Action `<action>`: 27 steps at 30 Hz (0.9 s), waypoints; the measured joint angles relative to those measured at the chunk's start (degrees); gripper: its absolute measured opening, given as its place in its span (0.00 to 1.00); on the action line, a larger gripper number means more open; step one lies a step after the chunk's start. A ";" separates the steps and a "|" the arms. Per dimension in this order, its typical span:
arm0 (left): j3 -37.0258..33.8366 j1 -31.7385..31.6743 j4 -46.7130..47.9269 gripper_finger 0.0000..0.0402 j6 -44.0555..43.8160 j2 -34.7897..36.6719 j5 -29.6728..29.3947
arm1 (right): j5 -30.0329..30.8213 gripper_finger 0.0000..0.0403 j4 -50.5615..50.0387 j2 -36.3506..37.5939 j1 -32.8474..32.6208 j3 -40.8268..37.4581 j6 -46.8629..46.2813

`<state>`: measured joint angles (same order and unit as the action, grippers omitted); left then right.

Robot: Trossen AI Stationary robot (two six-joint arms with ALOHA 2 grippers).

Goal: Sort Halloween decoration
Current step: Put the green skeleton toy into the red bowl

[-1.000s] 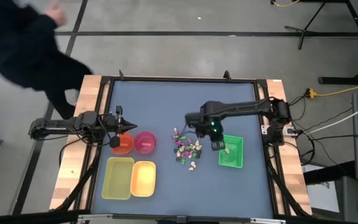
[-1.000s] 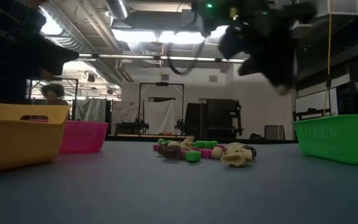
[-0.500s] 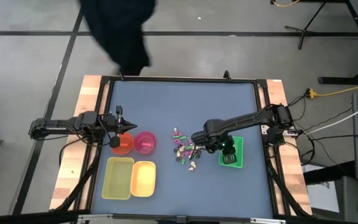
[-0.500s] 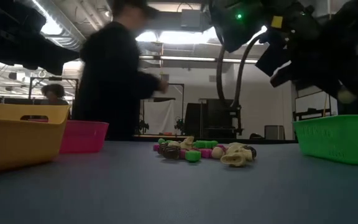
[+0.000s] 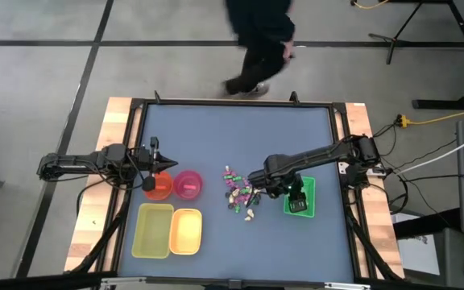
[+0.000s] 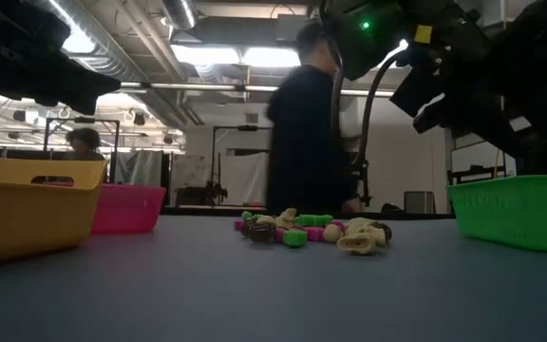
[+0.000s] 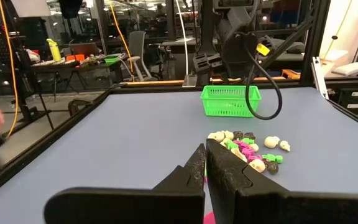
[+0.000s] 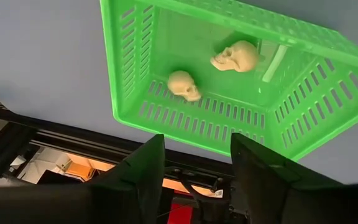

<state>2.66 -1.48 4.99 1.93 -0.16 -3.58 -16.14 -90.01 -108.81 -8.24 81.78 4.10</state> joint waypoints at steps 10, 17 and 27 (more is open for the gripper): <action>0.00 0.00 -14.26 0.00 -0.26 -1.12 -0.04 | 1.94 0.46 0.46 7.51 -0.02 -0.02 -1.50; 0.00 -0.01 -27.19 0.00 -0.23 -8.90 -1.39 | 11.08 0.46 12.81 20.53 0.01 -3.99 -2.01; 0.03 -0.02 -52.56 0.14 0.16 -28.93 -4.26 | 14.99 0.46 30.26 42.22 0.01 -21.67 -3.77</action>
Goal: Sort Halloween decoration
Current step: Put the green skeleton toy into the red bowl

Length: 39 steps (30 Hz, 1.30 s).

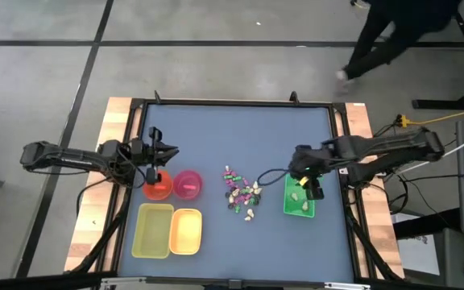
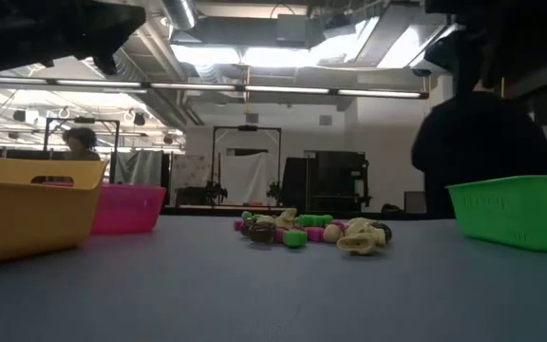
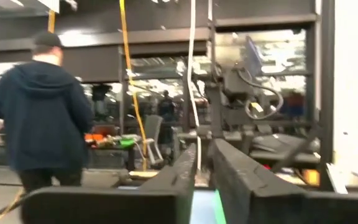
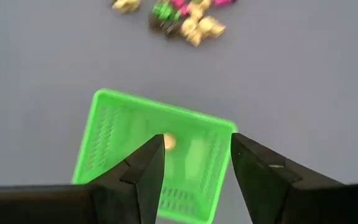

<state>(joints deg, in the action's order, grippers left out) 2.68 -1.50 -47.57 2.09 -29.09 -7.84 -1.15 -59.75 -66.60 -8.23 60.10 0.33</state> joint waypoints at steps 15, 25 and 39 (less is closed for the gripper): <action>25.50 -2.25 7.18 0.29 -1.85 -33.80 -4.53 | 10.01 0.46 23.13 9.76 0.00 -13.42 4.30; 43.42 -4.13 33.47 0.29 -6.11 -51.61 -4.40 | 13.18 0.46 29.06 9.73 0.00 -13.71 7.55; 45.92 -3.77 35.48 0.29 -6.64 -66.61 6.03 | 13.16 0.46 29.28 9.71 0.00 -13.73 7.53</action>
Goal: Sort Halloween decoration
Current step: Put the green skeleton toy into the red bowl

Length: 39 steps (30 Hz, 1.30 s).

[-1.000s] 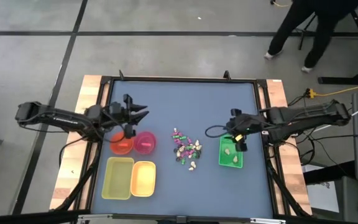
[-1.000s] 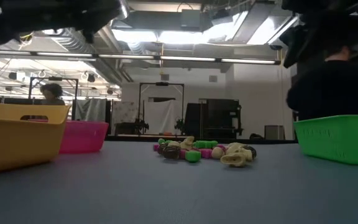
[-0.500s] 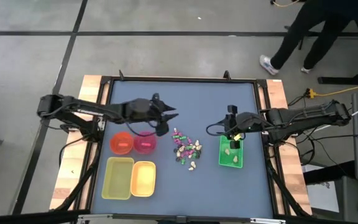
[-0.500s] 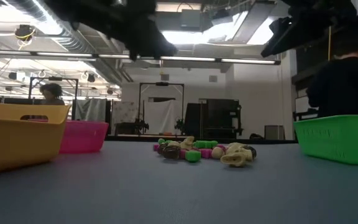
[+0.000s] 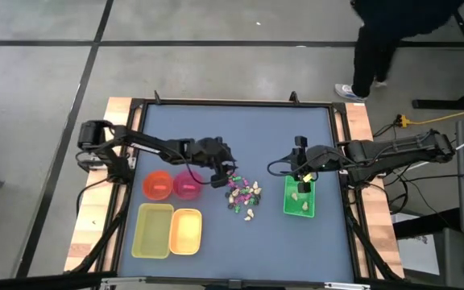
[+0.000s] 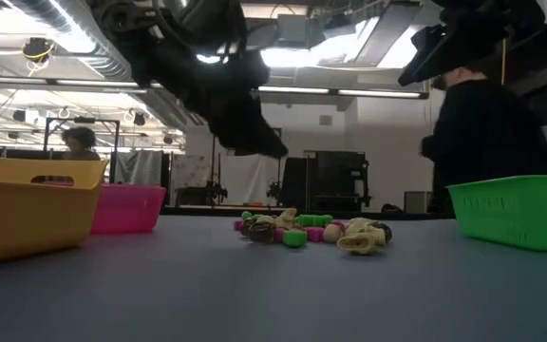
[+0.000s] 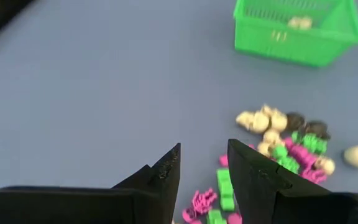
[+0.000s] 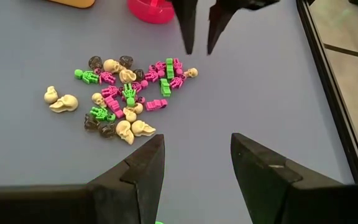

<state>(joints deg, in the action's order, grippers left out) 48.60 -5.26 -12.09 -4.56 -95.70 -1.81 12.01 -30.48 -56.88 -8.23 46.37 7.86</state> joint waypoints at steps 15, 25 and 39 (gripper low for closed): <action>0.00 2.37 4.82 0.29 -0.08 -5.36 0.01 | -0.02 0.46 -0.02 0.00 0.00 0.00 -0.02; 0.00 2.74 6.78 0.29 -1.31 -7.21 -0.81 | -0.07 0.46 -0.05 0.00 0.00 0.00 -0.02; 0.02 2.74 8.80 0.29 -1.33 -7.12 -1.59 | -0.07 0.46 -0.05 0.00 0.00 0.00 -0.02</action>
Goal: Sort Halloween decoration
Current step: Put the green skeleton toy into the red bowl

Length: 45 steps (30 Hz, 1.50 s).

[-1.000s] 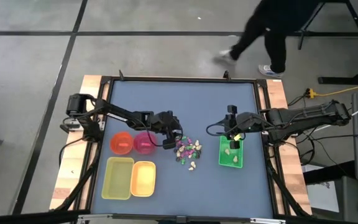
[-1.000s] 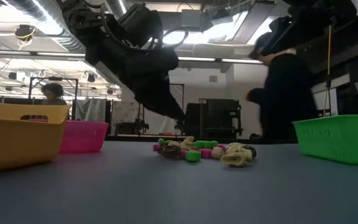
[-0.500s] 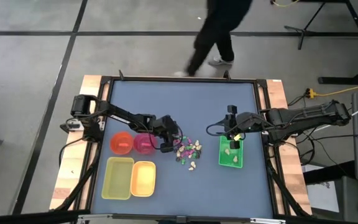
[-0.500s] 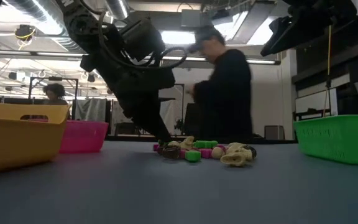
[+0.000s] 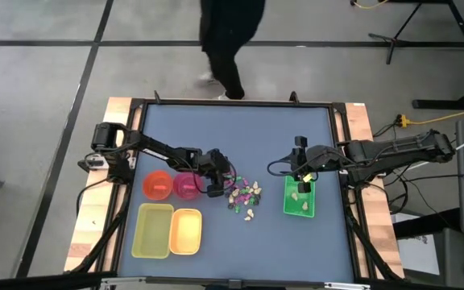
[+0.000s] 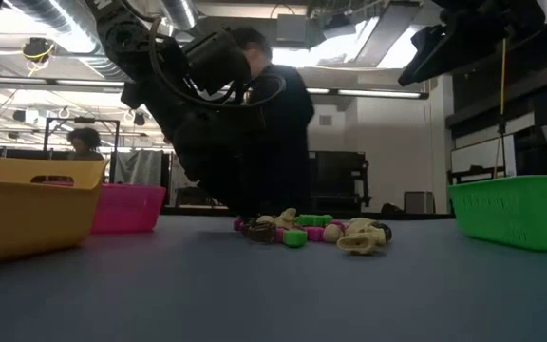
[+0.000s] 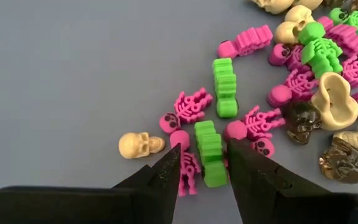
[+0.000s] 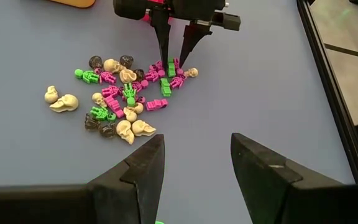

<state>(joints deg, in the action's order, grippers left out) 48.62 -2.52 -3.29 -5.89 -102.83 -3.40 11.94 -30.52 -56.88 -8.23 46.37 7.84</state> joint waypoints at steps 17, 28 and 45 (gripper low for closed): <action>-0.02 0.00 0.35 0.09 0.02 0.00 -0.07 | 0.00 0.46 0.00 0.00 0.00 0.00 0.00; -0.03 -0.09 -0.45 0.08 0.02 0.00 -0.12 | -0.01 0.46 0.00 0.00 0.00 0.00 0.00; -0.11 -0.09 -4.53 0.08 0.02 2.30 -0.15 | -0.01 0.46 -0.02 -0.02 -0.02 0.01 0.00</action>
<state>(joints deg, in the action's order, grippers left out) 48.51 -2.61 -7.81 -5.87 -100.52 -3.55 11.94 -30.55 -56.90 -8.25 46.38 7.84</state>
